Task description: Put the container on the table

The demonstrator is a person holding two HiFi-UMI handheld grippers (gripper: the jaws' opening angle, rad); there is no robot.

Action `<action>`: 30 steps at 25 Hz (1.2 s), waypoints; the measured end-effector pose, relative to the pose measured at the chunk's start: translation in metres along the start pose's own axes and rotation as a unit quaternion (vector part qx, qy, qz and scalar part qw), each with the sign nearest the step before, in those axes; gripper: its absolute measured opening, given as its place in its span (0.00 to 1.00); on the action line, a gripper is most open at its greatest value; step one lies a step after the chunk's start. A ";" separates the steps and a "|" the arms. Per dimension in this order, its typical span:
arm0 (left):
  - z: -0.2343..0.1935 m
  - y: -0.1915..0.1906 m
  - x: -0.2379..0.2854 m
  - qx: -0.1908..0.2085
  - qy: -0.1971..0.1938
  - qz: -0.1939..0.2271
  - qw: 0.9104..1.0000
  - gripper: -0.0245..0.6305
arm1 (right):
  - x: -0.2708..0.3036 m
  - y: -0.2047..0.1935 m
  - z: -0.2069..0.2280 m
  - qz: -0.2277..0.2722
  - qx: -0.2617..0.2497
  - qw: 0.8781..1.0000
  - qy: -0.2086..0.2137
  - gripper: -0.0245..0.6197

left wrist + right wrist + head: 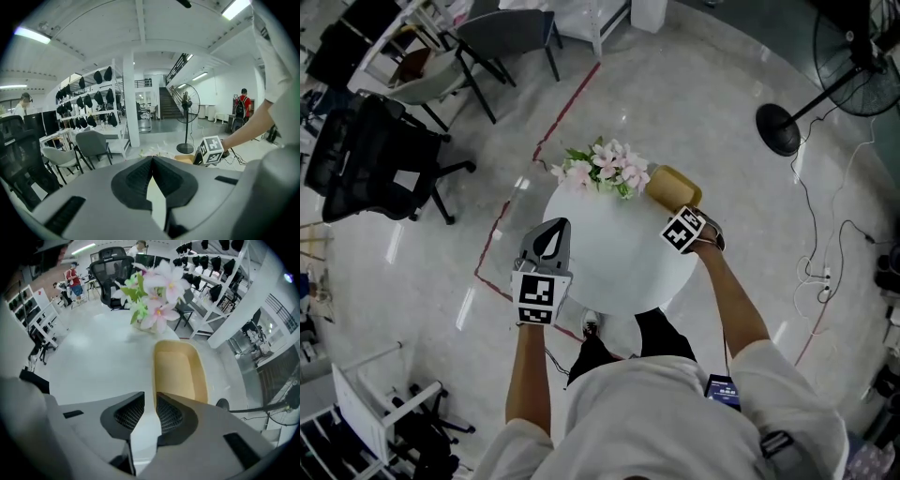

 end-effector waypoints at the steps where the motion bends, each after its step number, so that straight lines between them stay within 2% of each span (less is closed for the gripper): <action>1: 0.000 0.003 -0.003 0.002 -0.005 0.006 1.000 0.06 | -0.012 0.000 -0.001 0.011 0.011 1.000 -0.008 0.18; 5: 0.003 0.021 -0.025 0.016 -0.029 0.038 0.999 0.06 | -0.079 -0.007 -0.003 0.067 0.069 0.994 -0.054 0.16; 8: 0.006 0.038 -0.047 0.030 -0.049 0.073 0.996 0.06 | -0.144 -0.012 -0.007 0.129 0.116 0.978 -0.113 0.10; 9: 0.007 0.044 -0.054 0.035 -0.056 0.084 0.994 0.06 | -0.168 -0.014 -0.009 0.150 0.131 0.971 -0.135 0.06; 14: 0.014 0.075 -0.093 0.050 -0.088 0.123 0.987 0.06 | -0.291 -0.019 -0.039 0.256 0.195 0.921 -0.220 0.06; 18: 0.017 0.097 -0.126 0.064 -0.109 0.154 0.980 0.06 | -0.371 -0.022 -0.079 0.327 0.207 0.882 -0.268 0.06; 22: 0.025 0.117 -0.161 0.085 -0.128 0.183 0.971 0.06 | -0.431 -0.024 -0.125 0.371 0.211 0.855 -0.296 0.06; 25: 0.028 0.130 -0.186 0.103 -0.136 0.200 0.965 0.06 | -0.463 -0.025 -0.150 0.386 0.205 0.842 -0.317 0.06; 30: 0.029 0.144 -0.216 0.114 -0.144 0.222 0.958 0.06 | -0.493 -0.019 -0.178 0.398 0.196 0.834 -0.330 0.06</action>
Point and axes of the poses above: the fingertips, and each gripper's own axes: x forward along the fingers, z to its right, y out of its top, the point moved 6 cm from there along -x, backward along the fingers, and after that the axes turned 2 degrees about -x, right-handed, at the moved point
